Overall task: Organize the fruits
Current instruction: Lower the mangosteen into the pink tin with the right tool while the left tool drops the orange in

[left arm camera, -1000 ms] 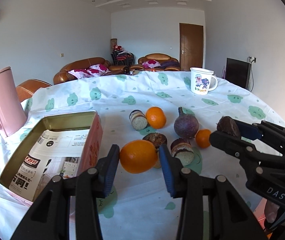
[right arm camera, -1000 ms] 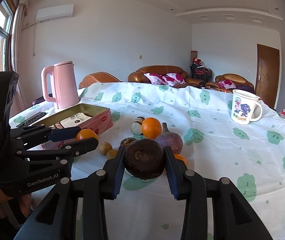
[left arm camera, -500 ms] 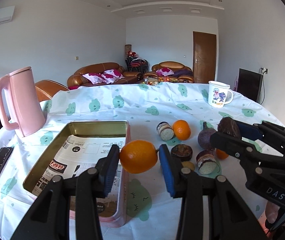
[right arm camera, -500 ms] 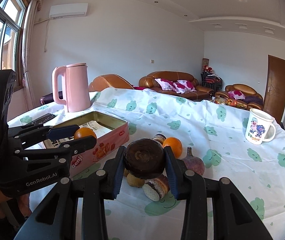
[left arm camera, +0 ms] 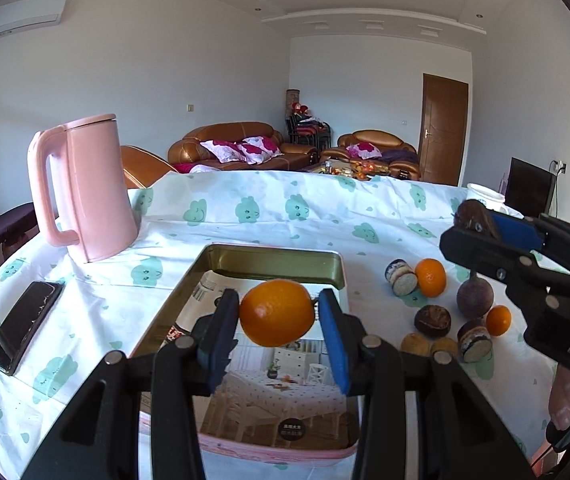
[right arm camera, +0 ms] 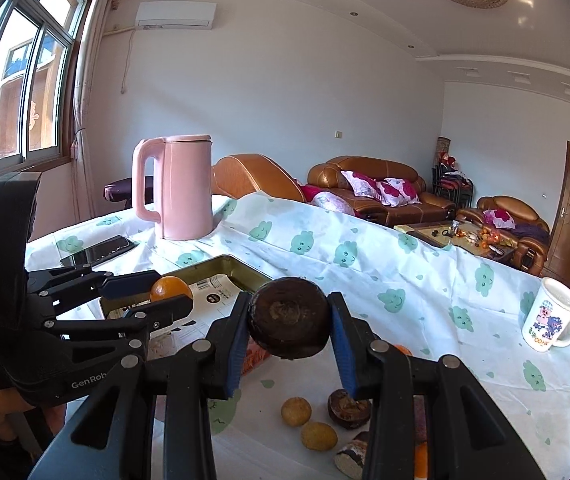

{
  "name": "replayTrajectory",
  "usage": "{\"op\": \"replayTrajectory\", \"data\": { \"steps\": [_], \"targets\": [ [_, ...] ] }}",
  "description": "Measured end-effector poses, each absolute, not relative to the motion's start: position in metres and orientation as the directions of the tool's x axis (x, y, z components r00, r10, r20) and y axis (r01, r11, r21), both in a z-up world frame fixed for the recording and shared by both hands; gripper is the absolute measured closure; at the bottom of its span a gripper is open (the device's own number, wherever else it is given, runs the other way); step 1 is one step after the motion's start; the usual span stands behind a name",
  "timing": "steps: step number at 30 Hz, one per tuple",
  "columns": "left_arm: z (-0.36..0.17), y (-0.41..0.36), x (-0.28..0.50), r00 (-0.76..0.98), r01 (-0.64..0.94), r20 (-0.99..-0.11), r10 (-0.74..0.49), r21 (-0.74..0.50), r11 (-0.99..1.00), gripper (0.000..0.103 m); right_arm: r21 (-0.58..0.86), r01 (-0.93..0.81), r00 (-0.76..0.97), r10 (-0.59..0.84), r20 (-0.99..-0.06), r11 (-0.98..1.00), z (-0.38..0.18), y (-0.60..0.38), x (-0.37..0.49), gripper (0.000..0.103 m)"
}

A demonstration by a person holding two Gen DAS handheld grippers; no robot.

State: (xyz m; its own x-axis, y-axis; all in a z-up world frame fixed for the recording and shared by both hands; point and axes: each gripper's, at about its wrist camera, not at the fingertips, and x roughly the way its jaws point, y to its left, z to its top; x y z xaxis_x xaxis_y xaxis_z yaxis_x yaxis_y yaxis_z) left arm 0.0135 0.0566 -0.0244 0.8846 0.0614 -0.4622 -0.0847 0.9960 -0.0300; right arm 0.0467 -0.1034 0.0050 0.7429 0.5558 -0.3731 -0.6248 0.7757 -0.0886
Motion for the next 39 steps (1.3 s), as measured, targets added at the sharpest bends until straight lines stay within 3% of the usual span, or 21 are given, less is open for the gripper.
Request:
{"op": "replayTrajectory", "data": {
  "steps": [35, 37, 39],
  "targets": [
    [-0.05, 0.112, 0.049, 0.786, -0.151, -0.611, 0.091, -0.047, 0.987, 0.061, -0.065, -0.711, 0.584, 0.538, -0.608, 0.7, -0.052, -0.009, 0.099, 0.063],
    [-0.05, 0.112, 0.049, 0.785, -0.154, -0.611, 0.098, -0.039, 0.987, 0.061, -0.061, -0.708, 0.584, 0.534, -0.611, 0.704, -0.053, -0.009, 0.1, 0.062],
    [-0.049, 0.112, 0.048, 0.788, -0.169, -0.605, 0.116, -0.031, 0.985, 0.059, -0.056, -0.694, 0.595, 0.527, -0.608, 0.718, -0.052, -0.012, 0.101, 0.053]
  ]
}}
